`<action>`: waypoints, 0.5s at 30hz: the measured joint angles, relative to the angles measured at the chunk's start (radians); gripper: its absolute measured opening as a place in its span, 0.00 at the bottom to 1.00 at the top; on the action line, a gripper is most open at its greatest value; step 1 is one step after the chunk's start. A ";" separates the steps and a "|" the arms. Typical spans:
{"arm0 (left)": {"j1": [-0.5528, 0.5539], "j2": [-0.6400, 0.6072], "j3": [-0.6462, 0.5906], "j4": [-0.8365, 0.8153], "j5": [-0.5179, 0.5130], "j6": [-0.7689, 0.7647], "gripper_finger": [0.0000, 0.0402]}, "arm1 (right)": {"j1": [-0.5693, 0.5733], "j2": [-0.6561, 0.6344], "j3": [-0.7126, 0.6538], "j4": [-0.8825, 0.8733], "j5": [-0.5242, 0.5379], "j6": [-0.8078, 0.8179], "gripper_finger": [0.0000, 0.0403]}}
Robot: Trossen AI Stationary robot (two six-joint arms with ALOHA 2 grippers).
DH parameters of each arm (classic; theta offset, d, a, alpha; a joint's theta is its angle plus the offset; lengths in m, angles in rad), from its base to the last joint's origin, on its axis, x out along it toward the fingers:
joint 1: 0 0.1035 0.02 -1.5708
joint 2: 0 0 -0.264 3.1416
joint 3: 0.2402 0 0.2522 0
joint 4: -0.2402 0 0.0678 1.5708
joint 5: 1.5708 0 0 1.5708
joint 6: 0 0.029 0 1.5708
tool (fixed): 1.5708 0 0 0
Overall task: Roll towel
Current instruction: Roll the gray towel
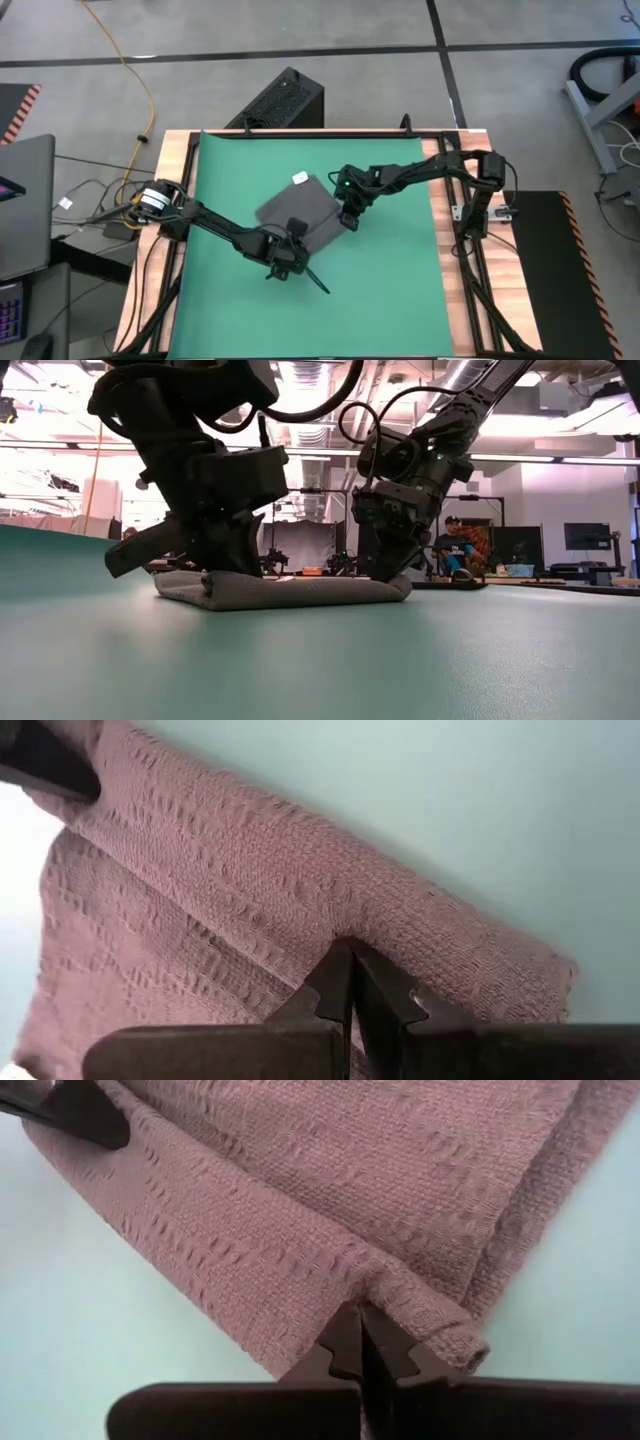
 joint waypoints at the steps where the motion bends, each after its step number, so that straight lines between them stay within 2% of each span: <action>1: 0.000 0.000 0.000 -0.003 -0.009 0.020 0.00 | 0.004 -0.010 -0.001 0.000 0.006 0.000 0.03; 8: 0.006 0.000 0.000 -0.017 -0.022 0.079 0.00 | -0.001 -0.149 0.016 -0.074 0.078 -0.002 0.03; 11: 0.010 0.000 0.000 -0.020 -0.022 0.106 0.00 | -0.002 -0.209 0.018 -0.035 0.071 -0.041 0.03; 15: 0.013 0.000 0.000 -0.019 -0.017 0.197 0.00 | 0.010 -0.212 0.011 0.069 -0.038 -0.103 0.02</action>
